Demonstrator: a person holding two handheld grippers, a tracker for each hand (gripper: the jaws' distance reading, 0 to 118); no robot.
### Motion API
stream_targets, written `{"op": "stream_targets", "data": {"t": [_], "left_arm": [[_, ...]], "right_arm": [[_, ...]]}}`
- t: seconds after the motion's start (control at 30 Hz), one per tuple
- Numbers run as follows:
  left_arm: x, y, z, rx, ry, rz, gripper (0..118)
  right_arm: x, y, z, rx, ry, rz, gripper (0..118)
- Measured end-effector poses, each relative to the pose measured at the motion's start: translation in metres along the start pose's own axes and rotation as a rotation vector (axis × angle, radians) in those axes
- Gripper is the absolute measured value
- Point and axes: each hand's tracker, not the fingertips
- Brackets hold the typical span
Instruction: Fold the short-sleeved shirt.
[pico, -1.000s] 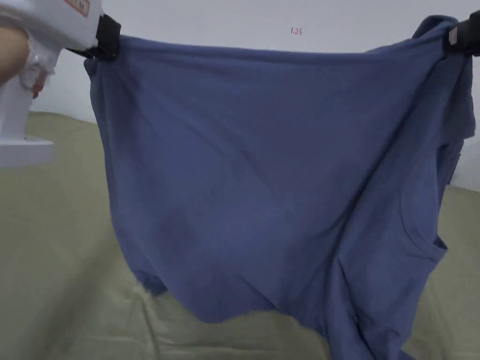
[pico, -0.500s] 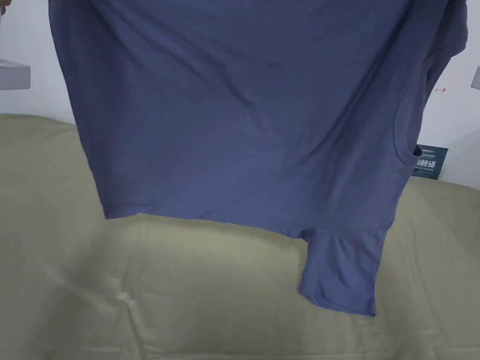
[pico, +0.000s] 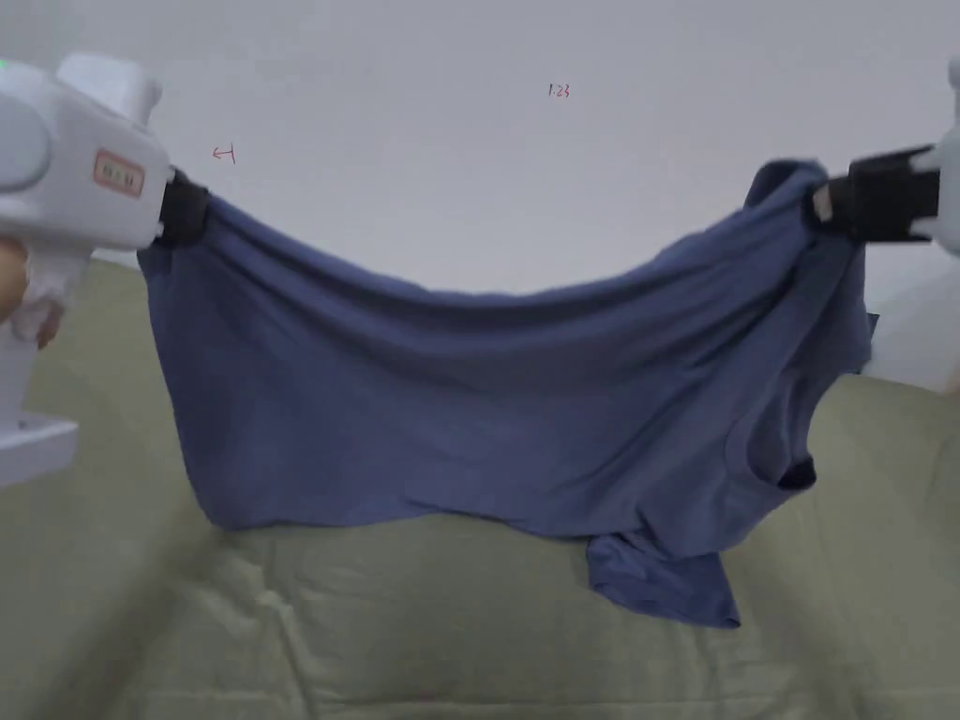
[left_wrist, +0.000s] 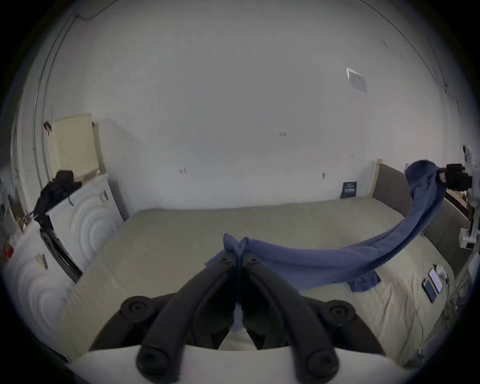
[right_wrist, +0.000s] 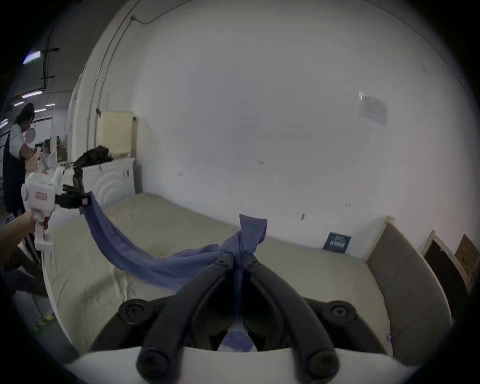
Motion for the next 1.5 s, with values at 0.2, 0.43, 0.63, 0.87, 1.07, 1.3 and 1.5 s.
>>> {"op": "stream_targets", "data": {"t": [0.2, 0.43, 0.63, 0.87, 1.07, 1.3, 1.5], "left_arm": [[0.005, -0.060, 0.049, -0.034, -0.046, -0.010, 5], [0.002, -0.134, 0.116, -0.079, -0.075, 0.035, 5], [0.006, -0.202, 0.164, -0.121, -0.098, 0.057, 5], [0.013, -0.278, 0.192, -0.237, -0.128, 0.059, 5], [0.017, -0.329, 0.198, -0.308, -0.118, 0.078, 5], [0.011, -0.370, 0.179, -0.392, -0.075, 0.114, 95], [-0.008, -0.334, 0.190, -0.283, 0.013, 0.322, 105]], "right_arm": [[-0.015, -0.049, 0.046, -0.069, 0.034, -0.033, 5], [-0.045, -0.108, 0.119, -0.118, 0.081, -0.069, 5], [-0.072, -0.172, 0.173, -0.170, 0.115, -0.128, 5], [-0.099, -0.252, 0.199, -0.269, 0.120, -0.234, 5], [-0.113, -0.312, 0.200, -0.368, 0.093, -0.336, 5], [-0.115, -0.350, 0.196, -0.437, -0.053, -0.400, 107], [-0.121, -0.333, 0.219, -0.306, -0.110, -0.396, 112]]}}
